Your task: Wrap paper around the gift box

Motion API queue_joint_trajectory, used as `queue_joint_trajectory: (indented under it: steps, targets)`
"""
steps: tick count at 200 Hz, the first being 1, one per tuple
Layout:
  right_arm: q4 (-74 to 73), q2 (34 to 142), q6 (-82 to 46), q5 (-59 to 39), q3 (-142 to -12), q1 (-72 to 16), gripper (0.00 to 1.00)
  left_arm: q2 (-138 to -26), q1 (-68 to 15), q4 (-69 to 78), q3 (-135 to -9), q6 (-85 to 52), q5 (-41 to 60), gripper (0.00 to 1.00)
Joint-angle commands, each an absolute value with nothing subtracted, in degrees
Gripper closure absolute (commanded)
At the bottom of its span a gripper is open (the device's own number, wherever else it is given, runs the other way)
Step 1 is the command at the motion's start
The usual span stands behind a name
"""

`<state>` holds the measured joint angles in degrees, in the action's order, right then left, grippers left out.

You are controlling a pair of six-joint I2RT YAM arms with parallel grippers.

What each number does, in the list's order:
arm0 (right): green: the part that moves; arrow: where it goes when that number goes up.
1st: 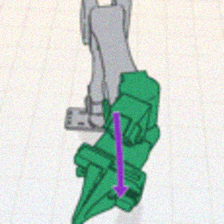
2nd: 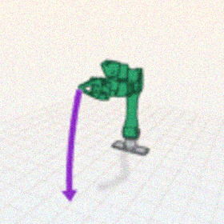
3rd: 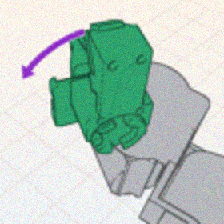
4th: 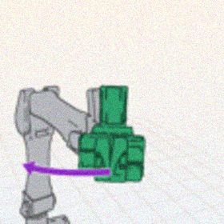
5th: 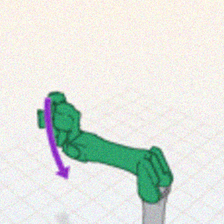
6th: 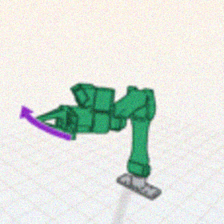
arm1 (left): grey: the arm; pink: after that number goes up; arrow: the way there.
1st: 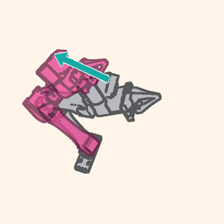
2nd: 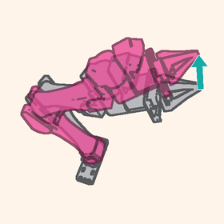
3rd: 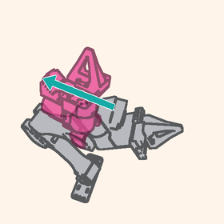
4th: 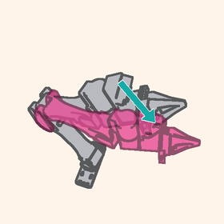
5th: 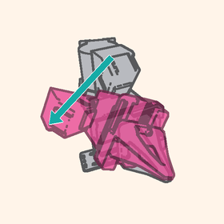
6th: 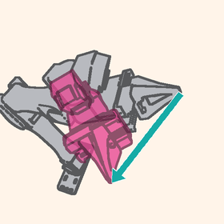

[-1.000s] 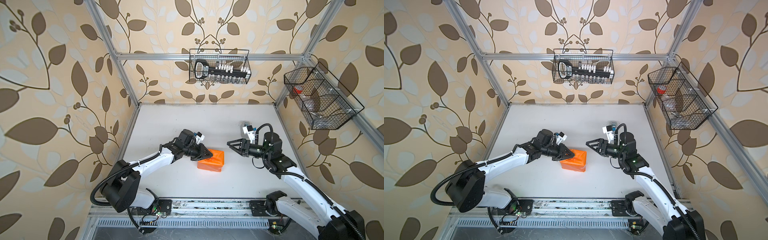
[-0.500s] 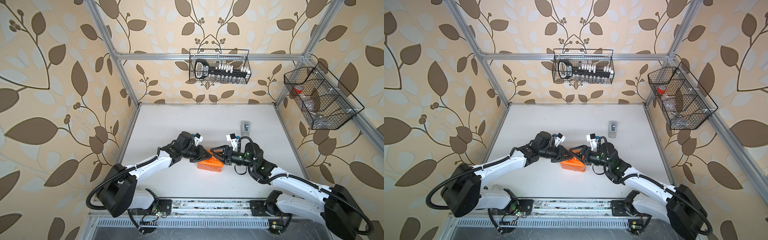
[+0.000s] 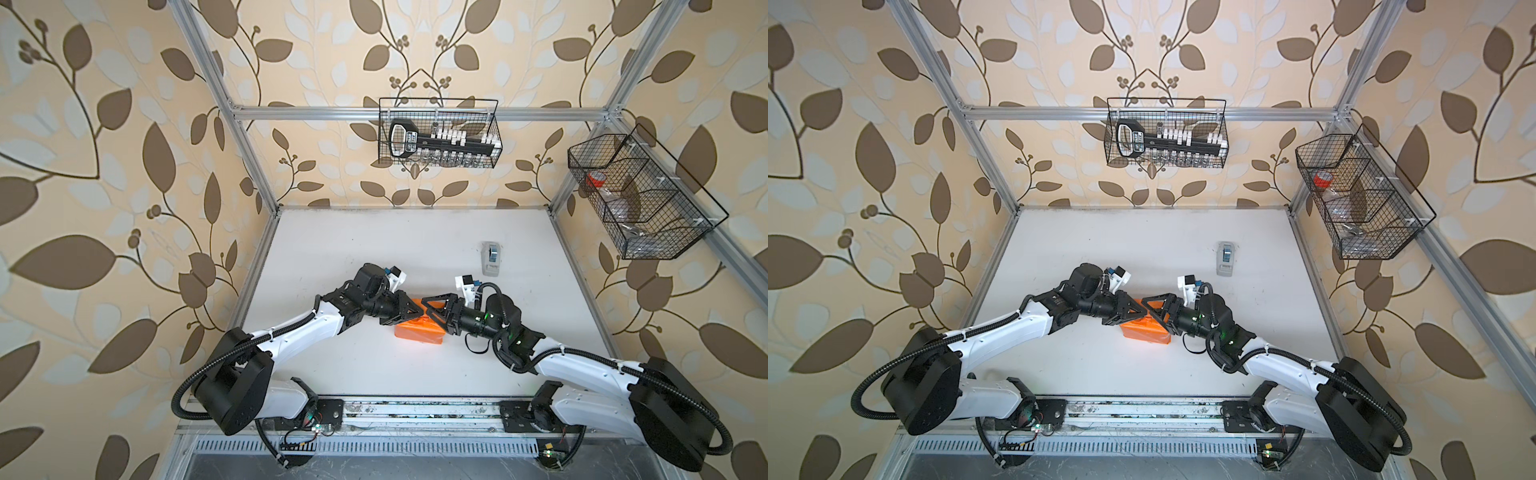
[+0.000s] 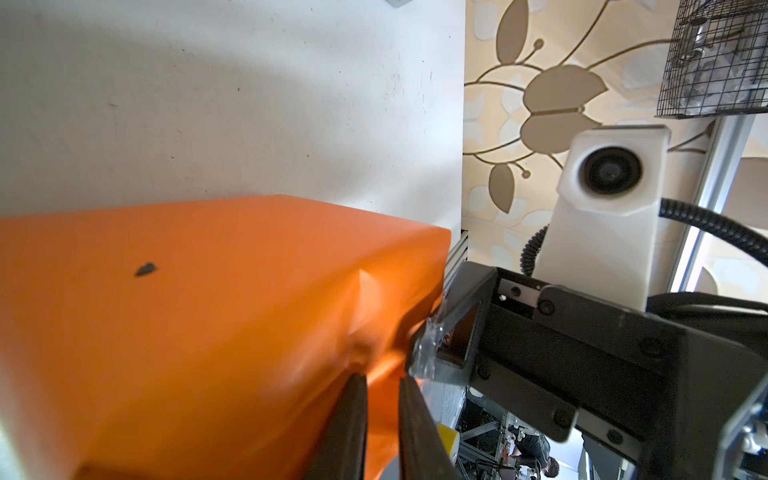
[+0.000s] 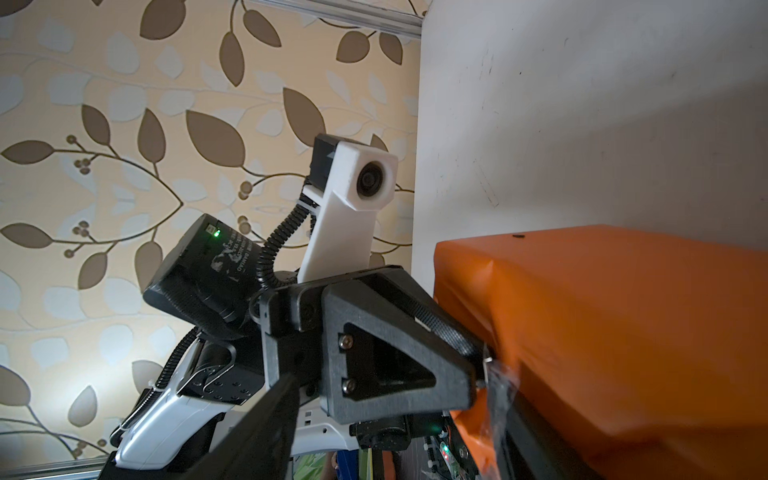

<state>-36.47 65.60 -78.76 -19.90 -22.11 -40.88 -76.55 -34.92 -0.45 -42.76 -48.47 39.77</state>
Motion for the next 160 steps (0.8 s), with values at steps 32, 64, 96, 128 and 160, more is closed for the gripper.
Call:
queue_joint_trajectory:
  steps: [32, 64, 96, 128, 160]
  targets:
    - [-36.6, 63.1, -82.1, -18.2, -21.4, -42.2, 0.27, -76.2, -35.1, -6.3, -41.0, -48.6, 36.5, 0.82]
    - [-35.4, 63.3, -82.8, -17.7, -20.3, -42.5, 0.27, -76.3, -35.2, -6.3, -41.0, -48.6, 36.5, 0.82]
    - [-32.9, 64.1, -82.4, -17.9, -20.6, -42.7, 0.27, -76.4, -35.1, -6.2, -41.4, -48.6, 36.5, 0.82]
    - [-27.0, 64.2, -77.4, -16.6, -22.2, -42.7, 0.27, -76.5, -35.1, -6.2, -41.3, -48.6, 36.6, 0.82]
    - [-16.1, 62.2, -68.6, -12.7, -25.7, -43.1, 0.28, -76.9, -35.2, -6.2, -41.3, -48.6, 36.7, 0.82]
